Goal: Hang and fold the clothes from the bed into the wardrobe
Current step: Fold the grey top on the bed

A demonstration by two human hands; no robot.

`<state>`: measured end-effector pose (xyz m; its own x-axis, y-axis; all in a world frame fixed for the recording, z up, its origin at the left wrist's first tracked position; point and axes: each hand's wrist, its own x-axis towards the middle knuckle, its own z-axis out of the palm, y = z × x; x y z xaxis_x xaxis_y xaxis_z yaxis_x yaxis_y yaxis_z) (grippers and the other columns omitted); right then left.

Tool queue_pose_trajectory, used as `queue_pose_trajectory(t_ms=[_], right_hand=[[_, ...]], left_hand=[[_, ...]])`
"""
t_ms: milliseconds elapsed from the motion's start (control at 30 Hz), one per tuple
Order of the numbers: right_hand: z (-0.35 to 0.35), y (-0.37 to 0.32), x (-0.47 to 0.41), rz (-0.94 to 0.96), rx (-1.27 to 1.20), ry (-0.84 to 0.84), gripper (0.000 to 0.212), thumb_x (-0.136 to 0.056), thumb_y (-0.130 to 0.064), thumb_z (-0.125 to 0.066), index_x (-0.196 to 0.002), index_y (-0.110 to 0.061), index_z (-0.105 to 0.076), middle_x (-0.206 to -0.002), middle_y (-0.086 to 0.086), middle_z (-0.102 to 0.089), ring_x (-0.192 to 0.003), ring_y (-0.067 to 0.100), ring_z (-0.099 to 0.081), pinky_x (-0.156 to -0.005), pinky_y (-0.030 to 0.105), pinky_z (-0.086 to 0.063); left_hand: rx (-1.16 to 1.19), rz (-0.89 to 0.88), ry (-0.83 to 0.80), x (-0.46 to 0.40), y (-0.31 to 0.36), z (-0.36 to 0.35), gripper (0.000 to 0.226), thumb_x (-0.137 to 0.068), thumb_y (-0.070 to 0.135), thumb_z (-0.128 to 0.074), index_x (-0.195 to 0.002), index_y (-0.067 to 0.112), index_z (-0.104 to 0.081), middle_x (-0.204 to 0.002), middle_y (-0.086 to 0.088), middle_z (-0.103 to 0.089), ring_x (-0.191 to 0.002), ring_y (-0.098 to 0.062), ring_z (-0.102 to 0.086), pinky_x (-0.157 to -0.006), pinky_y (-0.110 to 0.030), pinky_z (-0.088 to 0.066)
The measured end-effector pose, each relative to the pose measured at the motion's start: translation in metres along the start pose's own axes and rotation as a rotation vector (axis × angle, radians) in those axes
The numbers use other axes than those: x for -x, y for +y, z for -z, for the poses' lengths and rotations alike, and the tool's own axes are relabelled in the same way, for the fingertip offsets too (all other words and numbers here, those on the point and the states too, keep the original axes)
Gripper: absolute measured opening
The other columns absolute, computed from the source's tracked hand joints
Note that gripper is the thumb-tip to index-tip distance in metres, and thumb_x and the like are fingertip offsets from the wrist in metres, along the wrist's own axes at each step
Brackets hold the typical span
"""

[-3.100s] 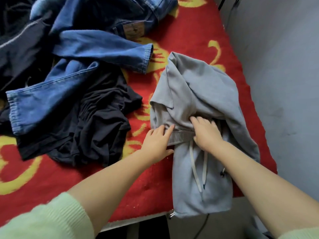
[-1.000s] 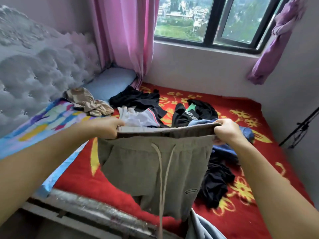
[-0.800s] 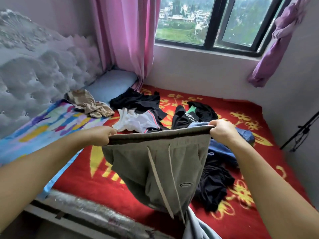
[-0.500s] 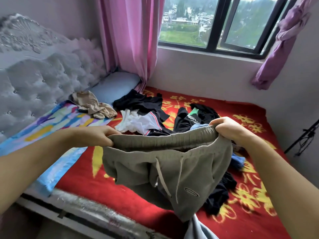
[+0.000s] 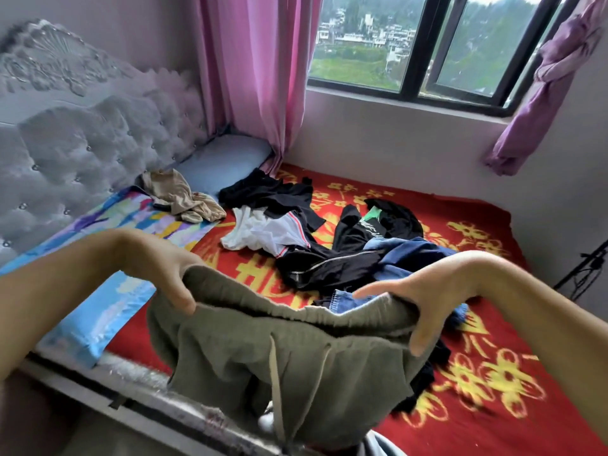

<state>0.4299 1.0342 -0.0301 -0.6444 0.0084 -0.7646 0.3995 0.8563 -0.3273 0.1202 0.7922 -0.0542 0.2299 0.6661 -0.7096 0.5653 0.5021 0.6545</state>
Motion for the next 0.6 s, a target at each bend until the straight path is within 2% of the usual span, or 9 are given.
queue_pose_trajectory(t_ms=[33,100,167,233,300,400,500,567,600], right_hand=[[-0.002,-0.011,-0.006,-0.058,0.101,-0.02,0.096,-0.075,-0.034,-0.079,-0.144,-0.044,-0.013,-0.125,-0.028,-0.043,-0.109,-0.01,-0.043,-0.077,-0.003,-0.032],[-0.01,-0.029,-0.019,-0.145,0.228,0.018,0.091,-0.077,-0.032,-0.077,-0.146,-0.035,-0.016,-0.123,-0.015,-0.05,-0.104,0.001,-0.047,-0.076,0.011,-0.036],[-0.014,-0.032,-0.032,-0.208,0.331,0.236,0.071,-0.078,-0.035,-0.071,-0.137,-0.03,-0.031,-0.11,-0.002,-0.055,-0.097,0.016,-0.053,-0.073,0.027,-0.04],[-0.003,-0.02,-0.042,-0.248,0.318,0.524,0.04,-0.08,-0.033,-0.062,-0.115,-0.02,-0.049,-0.094,0.002,-0.056,-0.087,0.023,-0.055,-0.069,0.032,-0.046],[0.013,-0.007,-0.044,-0.289,0.076,0.768,0.018,-0.081,-0.027,-0.058,-0.091,-0.013,-0.058,-0.084,0.003,-0.059,-0.074,0.02,-0.057,-0.062,0.029,-0.044],[0.026,-0.002,-0.049,-0.233,-0.529,1.018,0.017,-0.082,-0.023,-0.059,-0.08,-0.007,-0.063,-0.067,0.003,-0.053,-0.055,0.015,-0.047,-0.05,0.025,-0.034],[0.013,-0.04,-0.064,-0.004,-0.896,1.021,0.01,-0.086,-0.017,-0.06,-0.079,-0.011,-0.061,-0.068,0.007,-0.052,-0.055,0.014,-0.048,-0.048,0.024,-0.039],[0.001,-0.071,-0.07,0.135,-1.004,0.951,0.013,-0.09,-0.013,-0.054,-0.077,-0.012,-0.056,-0.074,0.011,-0.053,-0.063,0.018,-0.054,-0.053,0.029,-0.05],[-0.004,-0.081,-0.07,0.172,-1.075,0.912,0.017,-0.093,-0.015,-0.051,-0.077,-0.012,-0.054,-0.074,0.011,-0.054,-0.061,0.017,-0.056,-0.051,0.028,-0.053]], left_hand=[[-0.005,0.072,0.086,-0.005,-0.003,0.002,0.067,-0.06,0.029,-0.083,-0.115,0.0,-0.06,-0.112,-0.018,-0.066,-0.106,-0.03,-0.063,-0.093,-0.043,-0.05],[-0.048,0.199,0.247,-0.014,-0.004,0.003,0.06,-0.058,0.027,-0.073,-0.111,0.002,-0.062,-0.109,-0.017,-0.069,-0.103,-0.029,-0.066,-0.088,-0.041,-0.054],[-0.02,0.257,0.38,-0.022,-0.004,-0.001,0.048,-0.064,0.023,-0.069,-0.107,0.004,-0.06,-0.105,-0.014,-0.069,-0.098,-0.025,-0.067,-0.081,-0.033,-0.056],[0.143,0.207,0.528,-0.027,-0.003,-0.003,0.038,-0.067,0.019,-0.069,-0.102,0.005,-0.061,-0.101,-0.013,-0.069,-0.091,-0.022,-0.069,-0.077,-0.03,-0.057],[0.388,0.104,0.656,-0.032,0.0,-0.006,0.024,-0.069,0.014,-0.066,-0.09,0.005,-0.064,-0.085,-0.011,-0.072,-0.072,-0.017,-0.069,-0.064,-0.027,-0.056],[0.691,-0.042,0.796,-0.048,0.017,-0.016,0.014,-0.069,0.019,-0.067,-0.08,0.011,-0.062,-0.065,-0.005,-0.068,-0.055,-0.014,-0.063,-0.061,-0.025,-0.05],[0.904,-0.222,0.854,-0.066,0.054,-0.035,0.009,-0.09,0.015,-0.055,-0.085,0.013,-0.061,-0.069,-0.005,-0.068,-0.055,-0.014,-0.065,-0.052,-0.025,-0.053],[0.791,-0.349,0.834,-0.077,0.08,-0.052,0.012,-0.092,0.011,-0.052,-0.092,0.015,-0.063,-0.081,-0.004,-0.069,-0.069,-0.014,-0.066,-0.062,-0.028,-0.055],[0.675,-0.4,0.834,-0.082,0.088,-0.058,0.014,-0.093,0.01,-0.052,-0.092,0.017,-0.064,-0.083,0.002,-0.07,-0.075,-0.01,-0.067,-0.067,-0.025,-0.054]])
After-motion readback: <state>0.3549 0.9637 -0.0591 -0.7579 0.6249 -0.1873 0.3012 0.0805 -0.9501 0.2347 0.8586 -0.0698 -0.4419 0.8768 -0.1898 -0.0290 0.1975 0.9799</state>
